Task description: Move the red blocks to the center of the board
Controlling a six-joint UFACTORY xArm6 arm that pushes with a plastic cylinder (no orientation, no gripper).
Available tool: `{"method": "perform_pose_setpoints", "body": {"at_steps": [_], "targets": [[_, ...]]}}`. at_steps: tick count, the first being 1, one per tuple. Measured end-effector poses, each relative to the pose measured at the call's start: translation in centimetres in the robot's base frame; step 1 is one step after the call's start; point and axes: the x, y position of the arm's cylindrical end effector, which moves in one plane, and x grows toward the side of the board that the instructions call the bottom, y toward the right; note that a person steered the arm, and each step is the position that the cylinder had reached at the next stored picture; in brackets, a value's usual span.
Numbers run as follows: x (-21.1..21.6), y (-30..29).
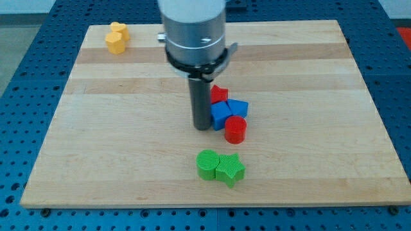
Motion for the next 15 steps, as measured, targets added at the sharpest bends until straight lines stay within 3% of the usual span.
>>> {"method": "perform_pose_setpoints", "body": {"at_steps": [3, 9, 11, 13, 15], "targets": [[-3.1, 8.1], [-3.4, -0.5], [-6.1, -1.7], [0.2, -1.7], [3.0, -0.5]]}}
